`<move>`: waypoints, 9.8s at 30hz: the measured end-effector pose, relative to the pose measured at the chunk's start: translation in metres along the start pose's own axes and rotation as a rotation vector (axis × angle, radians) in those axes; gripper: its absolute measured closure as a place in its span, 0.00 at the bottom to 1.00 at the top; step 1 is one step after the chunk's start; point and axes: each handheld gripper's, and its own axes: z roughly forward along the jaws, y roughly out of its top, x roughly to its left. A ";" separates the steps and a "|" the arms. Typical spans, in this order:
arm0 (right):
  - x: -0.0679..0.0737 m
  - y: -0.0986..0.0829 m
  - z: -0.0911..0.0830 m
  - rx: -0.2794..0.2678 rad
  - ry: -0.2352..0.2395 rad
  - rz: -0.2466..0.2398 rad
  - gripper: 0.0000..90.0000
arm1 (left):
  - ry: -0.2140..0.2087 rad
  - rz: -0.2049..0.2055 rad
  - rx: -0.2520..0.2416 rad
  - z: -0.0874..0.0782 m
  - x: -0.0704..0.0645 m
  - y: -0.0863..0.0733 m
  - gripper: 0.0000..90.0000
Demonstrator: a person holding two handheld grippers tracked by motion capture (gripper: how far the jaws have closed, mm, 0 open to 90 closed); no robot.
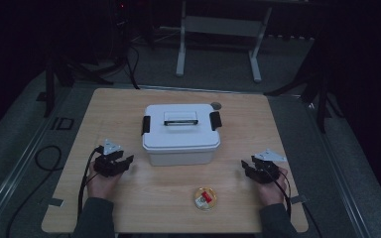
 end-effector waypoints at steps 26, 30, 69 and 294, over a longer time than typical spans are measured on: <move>0.047 0.071 0.023 -0.099 0.152 -0.178 1.00 | 0.022 0.016 -0.036 -0.006 0.000 0.003 0.69; 0.053 0.081 0.029 -0.109 0.163 -0.187 1.00 | 0.020 0.012 -0.034 -0.007 0.002 0.003 0.71; 0.060 0.051 -0.006 -0.125 0.185 -0.320 0.97 | -0.137 0.030 -0.133 0.008 -0.008 0.049 0.99; 0.012 0.160 -0.060 0.077 0.317 -0.581 0.69 | -0.173 0.151 0.155 0.004 -0.024 -0.003 0.70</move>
